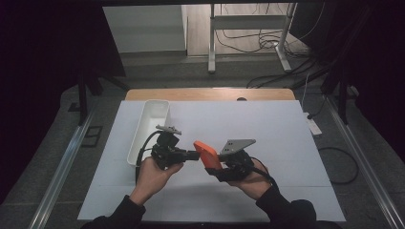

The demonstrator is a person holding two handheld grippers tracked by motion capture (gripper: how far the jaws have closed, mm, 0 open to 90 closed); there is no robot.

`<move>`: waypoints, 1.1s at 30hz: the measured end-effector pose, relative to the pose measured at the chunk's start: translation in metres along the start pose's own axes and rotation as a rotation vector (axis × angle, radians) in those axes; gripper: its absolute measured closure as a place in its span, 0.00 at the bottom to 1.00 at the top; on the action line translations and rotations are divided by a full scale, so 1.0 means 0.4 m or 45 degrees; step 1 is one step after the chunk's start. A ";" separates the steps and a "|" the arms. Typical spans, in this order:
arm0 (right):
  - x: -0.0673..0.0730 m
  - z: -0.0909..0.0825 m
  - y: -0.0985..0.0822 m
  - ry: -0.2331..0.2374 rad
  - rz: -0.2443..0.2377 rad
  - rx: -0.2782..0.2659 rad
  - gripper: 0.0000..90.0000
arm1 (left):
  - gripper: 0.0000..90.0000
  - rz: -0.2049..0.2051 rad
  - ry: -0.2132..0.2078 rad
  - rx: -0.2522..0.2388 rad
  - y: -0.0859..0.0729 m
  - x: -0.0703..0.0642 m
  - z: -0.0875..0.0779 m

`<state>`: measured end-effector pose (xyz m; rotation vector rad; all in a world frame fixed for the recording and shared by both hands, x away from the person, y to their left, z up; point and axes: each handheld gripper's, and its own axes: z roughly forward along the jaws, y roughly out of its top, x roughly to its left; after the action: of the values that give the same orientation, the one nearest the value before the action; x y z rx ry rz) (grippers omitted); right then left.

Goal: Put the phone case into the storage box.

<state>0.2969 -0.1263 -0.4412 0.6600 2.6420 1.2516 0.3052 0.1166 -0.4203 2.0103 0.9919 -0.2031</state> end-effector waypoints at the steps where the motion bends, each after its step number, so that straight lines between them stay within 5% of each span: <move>1: 0.000 0.001 0.001 0.005 -0.003 -0.007 0.42 | 0.99 -0.007 0.003 -0.002 0.000 0.001 0.000; 8: 0.003 0.006 0.002 0.005 0.003 -0.047 0.22 | 0.99 -0.038 0.041 -0.001 0.001 -0.002 0.003; 17: -0.010 -0.009 -0.002 0.011 0.049 -0.053 0.09 | 0.99 -0.056 0.094 0.005 0.000 0.011 -0.005; 33: -0.037 -0.046 -0.026 -0.024 0.080 0.016 0.00 | 0.99 -0.049 0.165 -0.002 0.007 0.041 -0.030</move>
<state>0.3010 -0.1514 -0.4382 0.7587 2.6352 1.2394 0.3158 0.1343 -0.4187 2.0246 1.1123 -0.0931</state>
